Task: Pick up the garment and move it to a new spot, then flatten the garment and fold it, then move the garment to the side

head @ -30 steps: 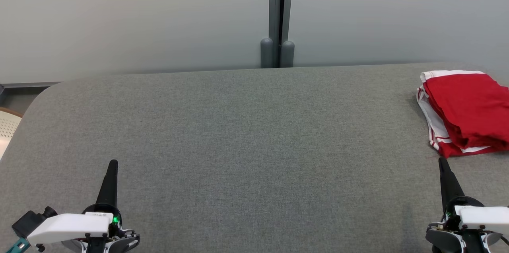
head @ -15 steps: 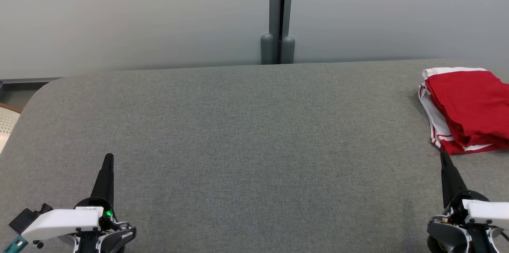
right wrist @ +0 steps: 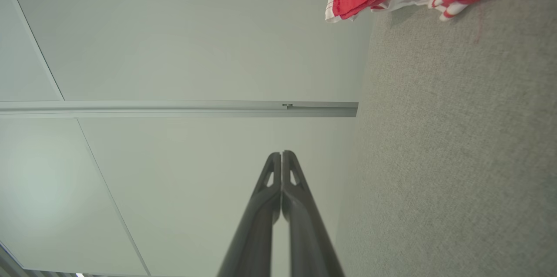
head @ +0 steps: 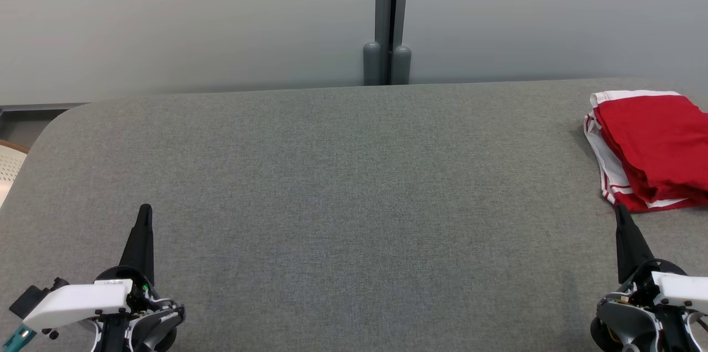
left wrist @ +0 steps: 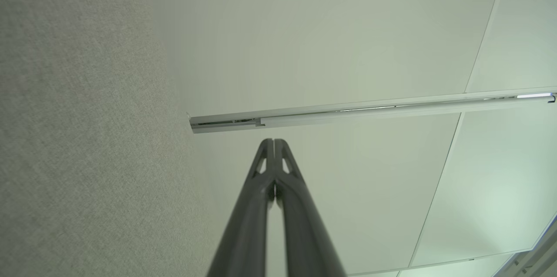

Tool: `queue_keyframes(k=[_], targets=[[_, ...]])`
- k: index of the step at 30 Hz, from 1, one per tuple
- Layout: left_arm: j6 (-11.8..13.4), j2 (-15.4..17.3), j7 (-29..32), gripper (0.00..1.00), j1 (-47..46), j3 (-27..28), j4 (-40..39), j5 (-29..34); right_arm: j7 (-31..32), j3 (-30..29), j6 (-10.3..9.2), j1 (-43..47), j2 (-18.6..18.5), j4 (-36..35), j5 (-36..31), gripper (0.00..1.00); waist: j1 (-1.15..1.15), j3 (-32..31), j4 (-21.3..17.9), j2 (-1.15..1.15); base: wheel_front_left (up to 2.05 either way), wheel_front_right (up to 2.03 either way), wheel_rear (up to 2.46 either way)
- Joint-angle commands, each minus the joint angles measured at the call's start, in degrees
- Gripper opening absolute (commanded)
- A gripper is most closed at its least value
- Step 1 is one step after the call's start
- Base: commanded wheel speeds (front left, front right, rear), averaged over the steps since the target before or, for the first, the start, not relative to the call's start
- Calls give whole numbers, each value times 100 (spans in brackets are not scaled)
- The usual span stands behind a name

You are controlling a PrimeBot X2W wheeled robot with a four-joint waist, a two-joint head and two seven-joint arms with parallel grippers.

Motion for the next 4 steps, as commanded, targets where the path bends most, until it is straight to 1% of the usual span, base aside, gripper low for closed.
queue_keyframes(k=[1, 4], targets=[[-19, 6, 7, 0, -77, 24, 6, -11, 23, -3, 0, -64, -9, 4, 21, 0, 0, -1, 0, 0, 0, 0, 0], [-19, 1, 17, 0, -77, 33, 7, 1, 24, -5, 0, -65, -8, 4, 19, 0, 0, -1, 0, 0, 0, 0, 0]])
